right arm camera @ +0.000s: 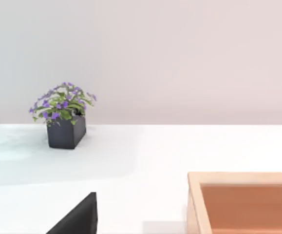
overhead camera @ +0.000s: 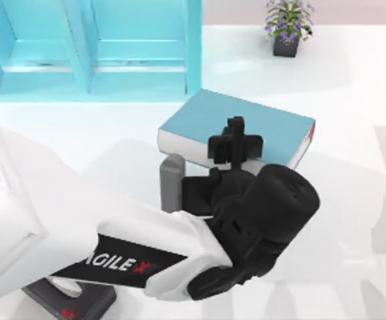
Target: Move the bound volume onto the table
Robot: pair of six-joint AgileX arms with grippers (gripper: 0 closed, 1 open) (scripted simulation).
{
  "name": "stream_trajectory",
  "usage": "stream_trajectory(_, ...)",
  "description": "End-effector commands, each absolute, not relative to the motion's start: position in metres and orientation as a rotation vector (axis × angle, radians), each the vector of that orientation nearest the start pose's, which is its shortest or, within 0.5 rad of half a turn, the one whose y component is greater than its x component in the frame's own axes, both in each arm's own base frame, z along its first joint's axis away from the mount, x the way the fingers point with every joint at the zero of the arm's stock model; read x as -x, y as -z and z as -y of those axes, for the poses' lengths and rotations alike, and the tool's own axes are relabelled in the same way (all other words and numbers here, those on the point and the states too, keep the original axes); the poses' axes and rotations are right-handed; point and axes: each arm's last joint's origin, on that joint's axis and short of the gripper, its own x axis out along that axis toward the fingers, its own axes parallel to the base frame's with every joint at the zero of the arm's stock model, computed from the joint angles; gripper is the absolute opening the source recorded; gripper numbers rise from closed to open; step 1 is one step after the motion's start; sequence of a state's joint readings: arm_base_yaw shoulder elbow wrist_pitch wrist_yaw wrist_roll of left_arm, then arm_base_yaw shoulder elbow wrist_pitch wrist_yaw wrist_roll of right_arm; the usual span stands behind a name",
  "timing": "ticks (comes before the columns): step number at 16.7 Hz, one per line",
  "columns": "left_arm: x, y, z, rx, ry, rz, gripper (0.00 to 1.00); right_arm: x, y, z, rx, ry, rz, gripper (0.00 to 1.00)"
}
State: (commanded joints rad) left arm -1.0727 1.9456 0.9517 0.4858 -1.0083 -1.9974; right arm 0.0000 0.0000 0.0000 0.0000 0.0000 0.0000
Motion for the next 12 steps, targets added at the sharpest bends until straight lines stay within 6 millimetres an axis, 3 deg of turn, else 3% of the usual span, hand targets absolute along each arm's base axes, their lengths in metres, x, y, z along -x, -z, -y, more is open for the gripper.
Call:
stream_trajectory(6,-0.206,-0.104,0.320,1.555,-0.219,-0.199,0.00,-0.106,-0.160,0.001,0.000,0.000,0.000,1.00)
stream_trajectory(10,-0.206,-0.102,0.319,1.552,-0.220,-0.201,0.00,-0.106,-0.160,0.001,0.000,0.000,0.000,1.00)
stream_trajectory(12,-0.206,-0.102,0.319,1.552,-0.220,-0.201,0.15,-0.106,-0.160,0.001,0.000,0.000,0.000,1.00)
